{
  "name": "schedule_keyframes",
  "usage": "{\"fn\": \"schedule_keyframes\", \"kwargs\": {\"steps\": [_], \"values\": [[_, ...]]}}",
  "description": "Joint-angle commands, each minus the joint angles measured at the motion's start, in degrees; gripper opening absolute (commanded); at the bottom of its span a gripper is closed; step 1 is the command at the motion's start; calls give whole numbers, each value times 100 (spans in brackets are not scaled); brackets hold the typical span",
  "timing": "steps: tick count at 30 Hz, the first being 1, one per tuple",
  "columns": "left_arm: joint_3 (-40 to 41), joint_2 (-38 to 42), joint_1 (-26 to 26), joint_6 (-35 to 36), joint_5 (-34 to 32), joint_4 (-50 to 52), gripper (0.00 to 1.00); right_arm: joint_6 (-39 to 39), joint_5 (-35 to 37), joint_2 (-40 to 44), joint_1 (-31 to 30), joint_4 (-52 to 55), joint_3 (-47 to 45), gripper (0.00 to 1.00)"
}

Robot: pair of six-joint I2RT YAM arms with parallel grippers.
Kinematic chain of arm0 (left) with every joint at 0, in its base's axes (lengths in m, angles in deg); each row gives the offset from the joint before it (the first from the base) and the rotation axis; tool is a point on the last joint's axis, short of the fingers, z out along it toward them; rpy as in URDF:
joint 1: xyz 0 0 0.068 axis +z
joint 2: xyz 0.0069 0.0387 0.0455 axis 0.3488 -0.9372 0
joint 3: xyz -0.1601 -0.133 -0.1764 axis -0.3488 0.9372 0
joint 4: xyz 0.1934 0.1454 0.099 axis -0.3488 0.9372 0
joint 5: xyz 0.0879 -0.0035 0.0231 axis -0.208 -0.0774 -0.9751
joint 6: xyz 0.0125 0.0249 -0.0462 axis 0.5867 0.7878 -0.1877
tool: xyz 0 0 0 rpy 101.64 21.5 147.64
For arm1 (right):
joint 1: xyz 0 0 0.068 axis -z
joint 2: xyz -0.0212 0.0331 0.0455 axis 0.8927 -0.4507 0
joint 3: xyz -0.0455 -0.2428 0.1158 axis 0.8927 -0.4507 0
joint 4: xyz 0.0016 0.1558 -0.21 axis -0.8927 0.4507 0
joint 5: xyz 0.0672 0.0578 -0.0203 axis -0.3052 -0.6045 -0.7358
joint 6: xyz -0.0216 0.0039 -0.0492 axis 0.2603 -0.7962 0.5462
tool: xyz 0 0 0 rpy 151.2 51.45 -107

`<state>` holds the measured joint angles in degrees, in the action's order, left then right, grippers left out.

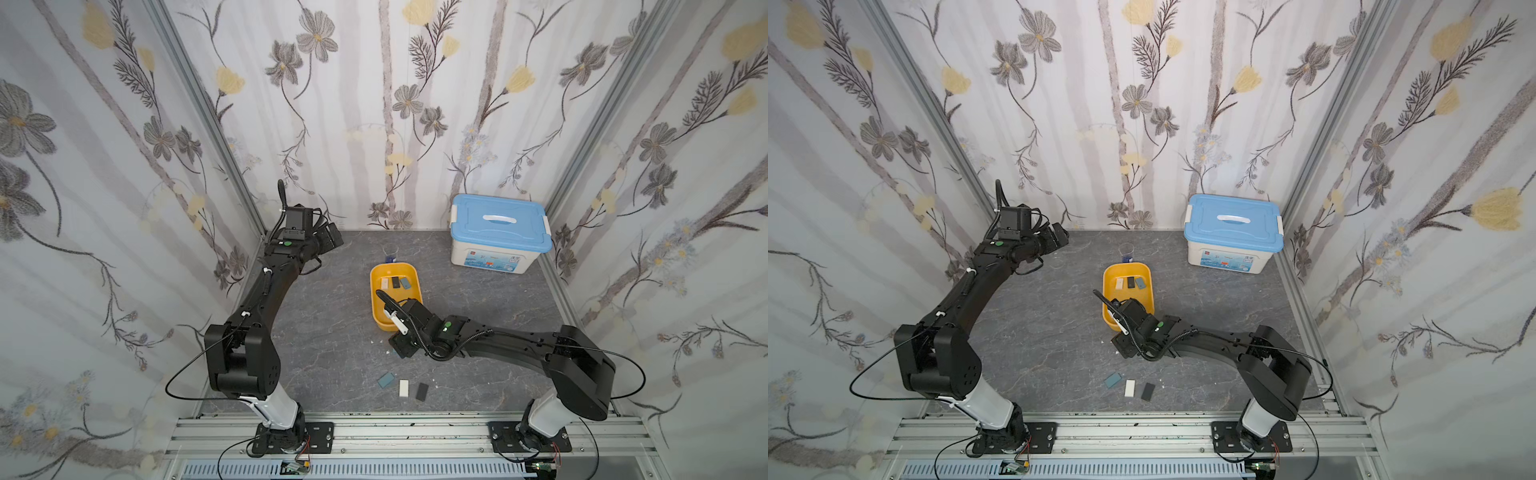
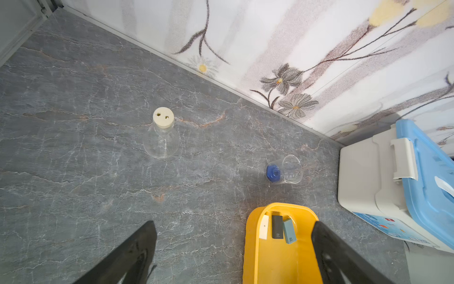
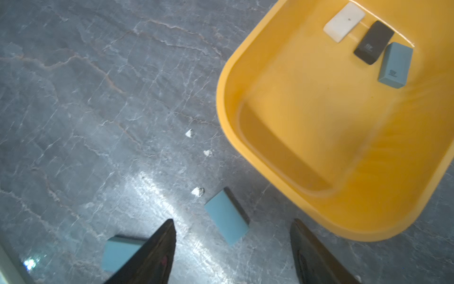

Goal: Put the eraser in the storage box
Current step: Pick up the eraser from the center of the board.

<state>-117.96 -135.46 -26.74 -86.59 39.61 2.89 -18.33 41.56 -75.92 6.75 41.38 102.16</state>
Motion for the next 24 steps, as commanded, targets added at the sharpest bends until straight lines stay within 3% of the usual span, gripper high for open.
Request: {"fn": "schedule_keyframes", "kwargs": {"steps": [1, 10, 24], "values": [[63, 90, 9, -50, 31, -145, 100, 14, -114, -19, -6, -74, -67, 74], [285, 217, 9, -93, 45, -176, 100, 142, -470, -367, 4, -85, -181, 72], [400, 283, 9, -77, 3, -178, 100, 182, -476, -762, 122, -167, -199, 69]]}}
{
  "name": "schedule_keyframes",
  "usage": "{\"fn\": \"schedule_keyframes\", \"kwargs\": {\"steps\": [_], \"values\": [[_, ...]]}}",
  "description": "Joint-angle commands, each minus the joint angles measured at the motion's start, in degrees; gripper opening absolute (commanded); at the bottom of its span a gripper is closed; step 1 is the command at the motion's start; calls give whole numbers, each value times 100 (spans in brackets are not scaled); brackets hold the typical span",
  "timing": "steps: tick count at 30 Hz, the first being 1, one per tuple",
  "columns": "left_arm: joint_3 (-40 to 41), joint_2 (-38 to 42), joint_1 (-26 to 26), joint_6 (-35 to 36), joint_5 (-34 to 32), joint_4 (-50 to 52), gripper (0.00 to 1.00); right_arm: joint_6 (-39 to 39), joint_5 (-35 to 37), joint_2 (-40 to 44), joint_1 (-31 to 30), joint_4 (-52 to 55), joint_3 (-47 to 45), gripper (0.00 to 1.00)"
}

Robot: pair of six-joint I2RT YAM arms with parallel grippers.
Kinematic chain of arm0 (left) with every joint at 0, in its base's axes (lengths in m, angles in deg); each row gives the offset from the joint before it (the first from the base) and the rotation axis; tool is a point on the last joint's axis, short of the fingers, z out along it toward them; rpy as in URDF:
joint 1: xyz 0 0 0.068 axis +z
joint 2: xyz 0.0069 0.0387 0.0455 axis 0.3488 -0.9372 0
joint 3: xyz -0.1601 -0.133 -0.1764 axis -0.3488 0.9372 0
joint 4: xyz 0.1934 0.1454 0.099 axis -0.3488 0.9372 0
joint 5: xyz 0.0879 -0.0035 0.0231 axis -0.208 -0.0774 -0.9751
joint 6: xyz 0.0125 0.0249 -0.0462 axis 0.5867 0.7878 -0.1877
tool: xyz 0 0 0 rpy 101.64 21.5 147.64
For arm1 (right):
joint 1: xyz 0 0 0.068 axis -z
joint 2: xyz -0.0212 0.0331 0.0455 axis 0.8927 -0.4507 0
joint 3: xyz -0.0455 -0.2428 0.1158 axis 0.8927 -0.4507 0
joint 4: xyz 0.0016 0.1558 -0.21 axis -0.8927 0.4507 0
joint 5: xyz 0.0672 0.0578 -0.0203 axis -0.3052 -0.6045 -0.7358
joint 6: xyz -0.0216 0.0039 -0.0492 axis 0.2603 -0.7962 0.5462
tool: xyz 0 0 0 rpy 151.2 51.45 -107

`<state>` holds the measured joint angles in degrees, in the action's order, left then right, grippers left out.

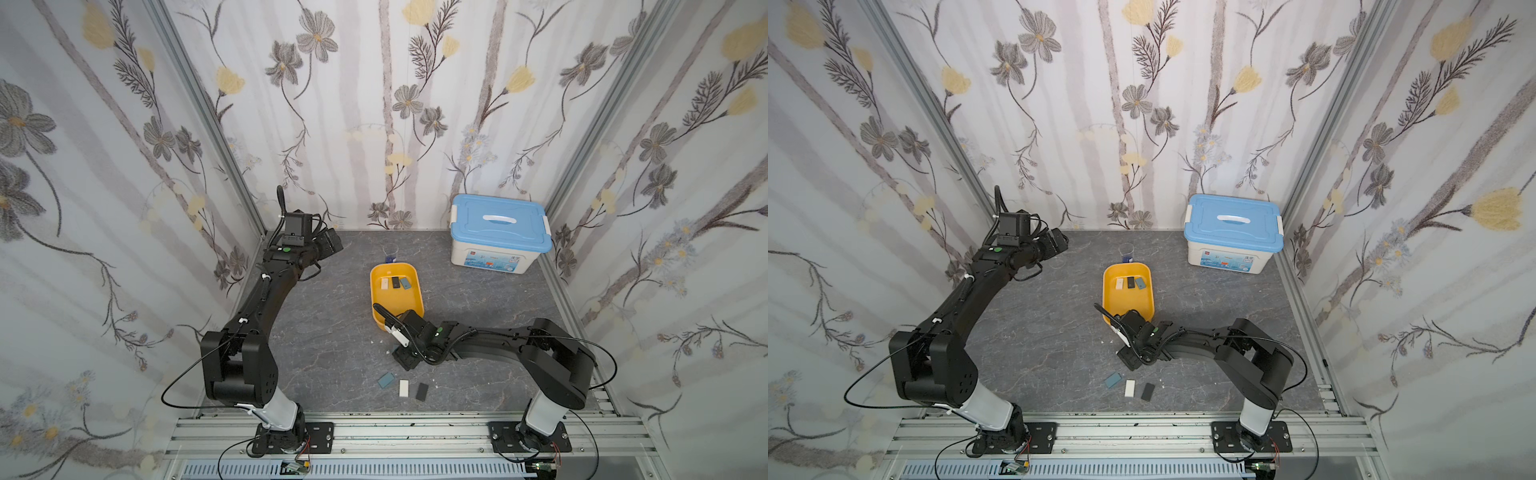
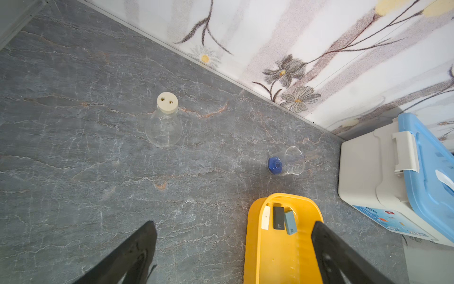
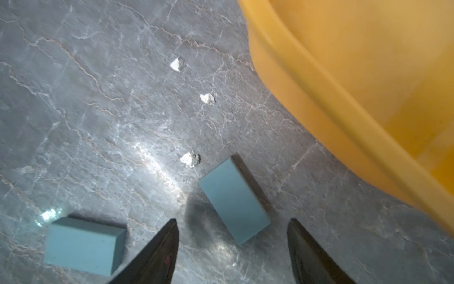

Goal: Put the eraser in the storage box
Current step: Pick up the eraser from the center of the board.

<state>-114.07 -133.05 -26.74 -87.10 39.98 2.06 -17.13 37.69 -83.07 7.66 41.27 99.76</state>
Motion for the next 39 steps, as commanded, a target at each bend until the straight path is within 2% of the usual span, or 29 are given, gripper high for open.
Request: {"fn": "schedule_keyframes", "kwargs": {"steps": [1, 19, 34, 39], "values": [[11, 36, 9, -18, -41, -89, 100, 70, -110, -62, 51, -163, 42, 69], [11, -2, 26, 3, -78, -82, 100, 220, -205, -368, 76, -77, 305, 56], [34, 8, 53, 9, -85, -83, 100, 271, -369, -446, 71, 84, 333, 25], [35, 8, 61, 13, -85, -68, 100, 155, -359, -235, 64, 72, 287, 22]]}}
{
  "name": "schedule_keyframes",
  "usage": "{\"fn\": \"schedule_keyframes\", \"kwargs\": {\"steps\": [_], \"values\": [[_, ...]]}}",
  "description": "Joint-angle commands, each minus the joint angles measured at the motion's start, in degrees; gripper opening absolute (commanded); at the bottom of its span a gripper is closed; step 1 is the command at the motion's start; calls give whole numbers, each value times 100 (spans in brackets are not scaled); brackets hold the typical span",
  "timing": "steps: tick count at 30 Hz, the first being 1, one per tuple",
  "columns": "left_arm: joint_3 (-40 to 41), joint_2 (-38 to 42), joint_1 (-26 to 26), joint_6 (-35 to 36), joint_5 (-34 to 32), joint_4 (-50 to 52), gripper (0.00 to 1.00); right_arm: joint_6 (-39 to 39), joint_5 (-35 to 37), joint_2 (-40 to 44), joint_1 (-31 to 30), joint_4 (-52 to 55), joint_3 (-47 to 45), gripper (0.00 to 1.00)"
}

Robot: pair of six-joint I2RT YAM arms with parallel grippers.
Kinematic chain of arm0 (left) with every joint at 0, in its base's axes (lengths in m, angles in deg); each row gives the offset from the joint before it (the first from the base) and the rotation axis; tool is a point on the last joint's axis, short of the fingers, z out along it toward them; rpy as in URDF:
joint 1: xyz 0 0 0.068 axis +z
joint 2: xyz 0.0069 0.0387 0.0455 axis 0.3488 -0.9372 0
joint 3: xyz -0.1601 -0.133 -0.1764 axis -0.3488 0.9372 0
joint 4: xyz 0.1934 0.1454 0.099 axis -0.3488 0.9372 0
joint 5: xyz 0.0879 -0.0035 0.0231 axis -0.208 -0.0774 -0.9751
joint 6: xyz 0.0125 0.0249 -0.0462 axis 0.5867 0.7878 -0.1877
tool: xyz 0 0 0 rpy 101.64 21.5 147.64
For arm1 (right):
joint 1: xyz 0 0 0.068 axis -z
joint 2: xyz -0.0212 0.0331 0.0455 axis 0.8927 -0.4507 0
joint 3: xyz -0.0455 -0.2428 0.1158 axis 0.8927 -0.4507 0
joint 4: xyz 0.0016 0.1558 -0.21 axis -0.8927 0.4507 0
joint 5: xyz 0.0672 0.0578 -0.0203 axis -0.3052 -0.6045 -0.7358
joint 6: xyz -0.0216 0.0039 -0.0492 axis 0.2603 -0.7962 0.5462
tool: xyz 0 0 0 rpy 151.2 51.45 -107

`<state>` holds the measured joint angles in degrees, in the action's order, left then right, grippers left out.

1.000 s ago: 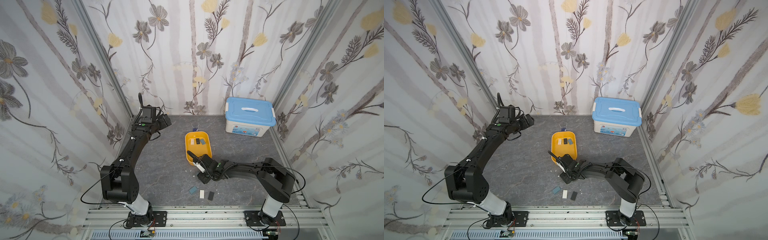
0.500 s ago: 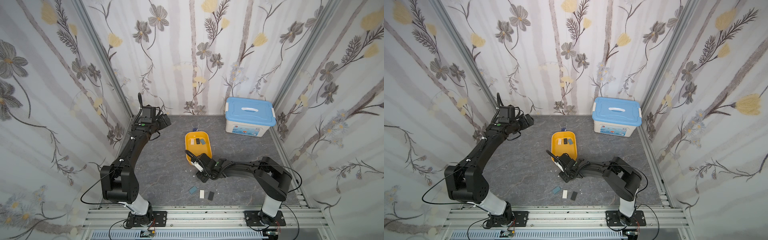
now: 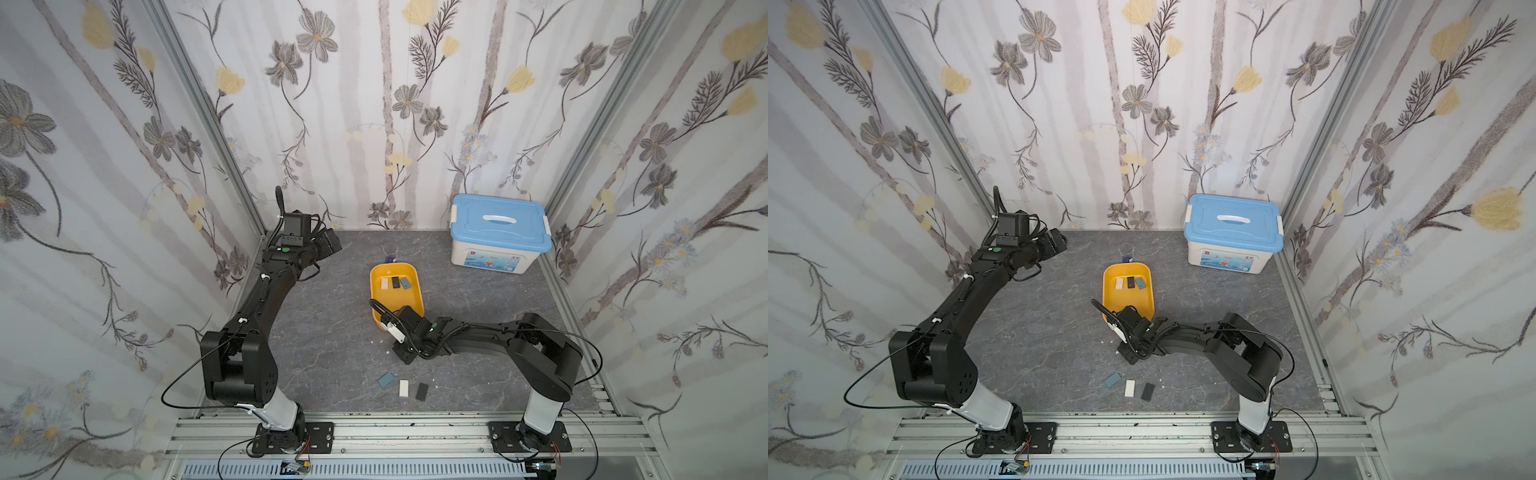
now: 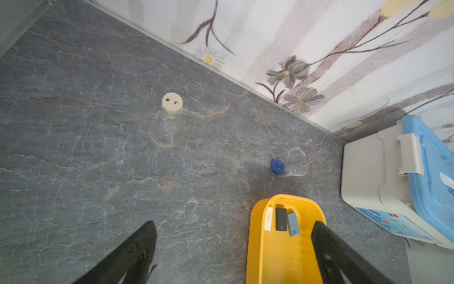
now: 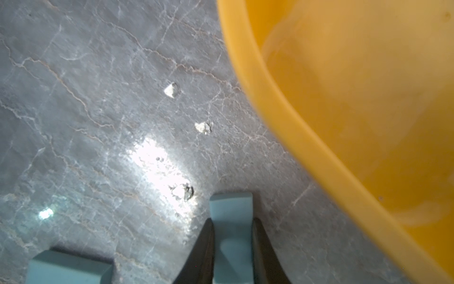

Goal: Put the eraser in the storage box
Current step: Pick up the eraser from the center of the board, then place the eraser in the storage box.

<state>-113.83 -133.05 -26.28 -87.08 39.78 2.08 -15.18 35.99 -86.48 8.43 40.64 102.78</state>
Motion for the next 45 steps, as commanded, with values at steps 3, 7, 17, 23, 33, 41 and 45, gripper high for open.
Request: {"fn": "schedule_keyframes", "kwargs": {"steps": [3, 7, 17, 23, 33, 41, 45], "values": [[9, 15, 16, 12, -66, -76, 100, -70, -149, 348, -7, 194, 29, 21], [-5, 21, 16, 21, -69, -71, 100, -114, 5, 720, -32, 426, 247, 21], [-36, -12, 33, 100, 42, -130, 100, -676, 225, 787, 232, 1044, 1757, 23], [102, 17, 76, 177, 705, -518, 100, -951, 118, 41, 561, 1076, 2696, 24], [198, 21, 85, 428, 2010, -970, 100, -1029, -19, -1045, 986, 1145, 3375, 25], [216, -38, 61, 442, 2027, -962, 100, -1060, 103, -1637, 995, 1175, 3659, 25], [216, -62, 60, 429, 2024, -991, 100, -1073, 122, -1842, 1202, 1225, 3798, 25]]}}
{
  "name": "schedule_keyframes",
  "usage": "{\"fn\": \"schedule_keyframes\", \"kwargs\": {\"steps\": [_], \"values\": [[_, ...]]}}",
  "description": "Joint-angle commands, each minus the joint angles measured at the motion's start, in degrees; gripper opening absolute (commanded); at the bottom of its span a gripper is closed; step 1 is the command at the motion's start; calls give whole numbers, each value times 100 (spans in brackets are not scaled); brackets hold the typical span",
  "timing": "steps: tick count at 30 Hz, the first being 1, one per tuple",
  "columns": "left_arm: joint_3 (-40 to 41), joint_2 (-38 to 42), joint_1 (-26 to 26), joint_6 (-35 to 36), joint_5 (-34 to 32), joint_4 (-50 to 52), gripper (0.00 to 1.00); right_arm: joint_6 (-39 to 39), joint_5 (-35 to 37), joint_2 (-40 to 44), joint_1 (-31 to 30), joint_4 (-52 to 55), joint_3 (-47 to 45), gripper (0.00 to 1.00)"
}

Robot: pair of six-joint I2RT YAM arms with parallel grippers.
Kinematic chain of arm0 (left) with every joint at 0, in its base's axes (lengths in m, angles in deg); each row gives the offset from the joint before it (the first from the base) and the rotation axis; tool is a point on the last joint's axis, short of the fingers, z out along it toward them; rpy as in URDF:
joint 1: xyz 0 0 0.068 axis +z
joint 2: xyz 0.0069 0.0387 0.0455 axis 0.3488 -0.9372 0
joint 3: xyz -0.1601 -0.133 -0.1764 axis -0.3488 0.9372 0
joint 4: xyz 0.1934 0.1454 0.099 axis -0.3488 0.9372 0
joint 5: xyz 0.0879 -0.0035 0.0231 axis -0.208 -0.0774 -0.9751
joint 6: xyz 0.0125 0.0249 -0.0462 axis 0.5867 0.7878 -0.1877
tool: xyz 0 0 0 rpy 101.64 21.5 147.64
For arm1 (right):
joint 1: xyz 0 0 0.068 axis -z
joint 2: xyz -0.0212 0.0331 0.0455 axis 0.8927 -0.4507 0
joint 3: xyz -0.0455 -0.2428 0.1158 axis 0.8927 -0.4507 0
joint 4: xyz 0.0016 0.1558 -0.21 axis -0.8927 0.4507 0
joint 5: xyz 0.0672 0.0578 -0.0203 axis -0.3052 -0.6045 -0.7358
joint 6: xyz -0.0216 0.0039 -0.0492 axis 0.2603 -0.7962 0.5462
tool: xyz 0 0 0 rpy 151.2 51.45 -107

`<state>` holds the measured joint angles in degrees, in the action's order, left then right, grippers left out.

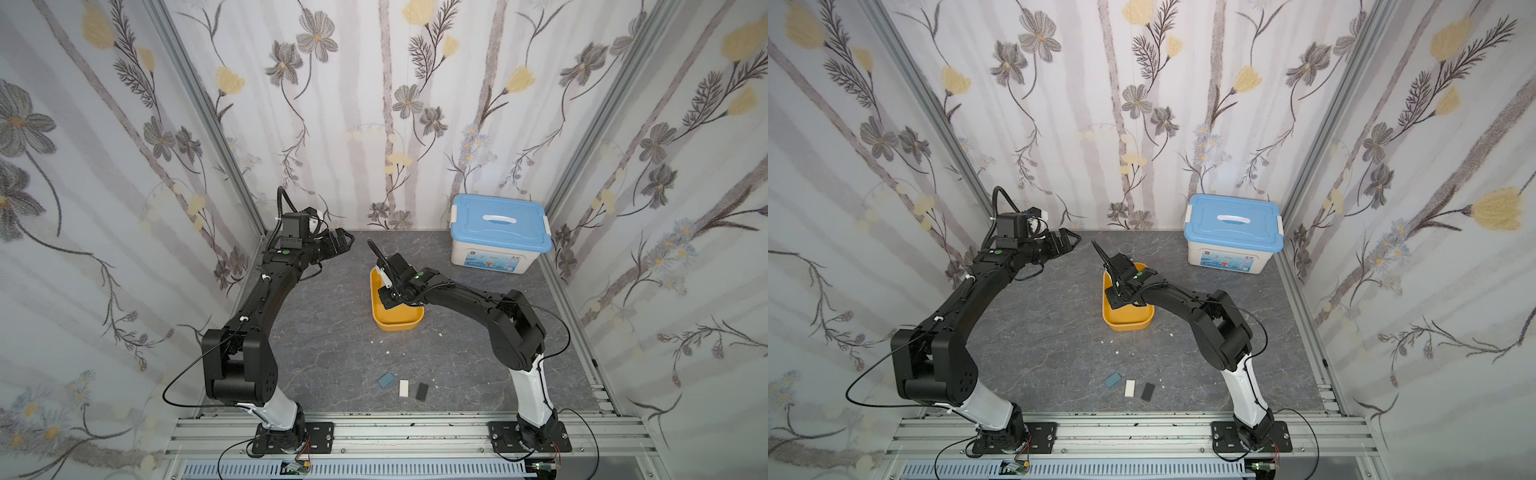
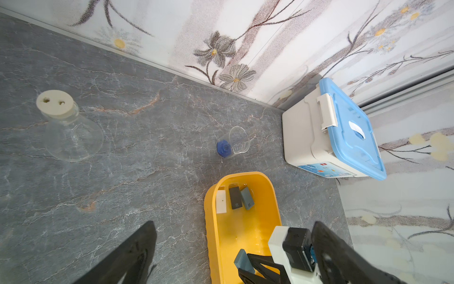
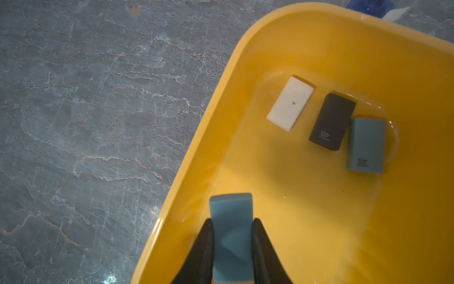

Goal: Put the eraser in the storage box
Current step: Place the eraser in the storage box.

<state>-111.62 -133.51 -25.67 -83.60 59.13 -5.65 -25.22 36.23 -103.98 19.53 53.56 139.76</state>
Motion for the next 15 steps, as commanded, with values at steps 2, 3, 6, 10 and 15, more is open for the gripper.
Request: {"fn": "schedule_keyframes", "kwargs": {"steps": [2, 3, 6, 10, 15], "values": [[-6, -49, -2, 66, 105, -262, 100, -79, 111, -203, 122, -58, 174, 25], [2, -55, -2, 57, 121, -288, 100, -83, 115, -242, 138, -58, 210, 25], [-4, -94, -2, 37, 152, -329, 100, -105, 112, -392, 176, -58, 307, 25], [-23, -124, -2, 38, 148, -341, 100, -96, 85, -597, 185, -9, 495, 26], [-32, -152, -2, 28, 138, -342, 100, -88, 89, -859, 193, 115, 746, 26]]}}
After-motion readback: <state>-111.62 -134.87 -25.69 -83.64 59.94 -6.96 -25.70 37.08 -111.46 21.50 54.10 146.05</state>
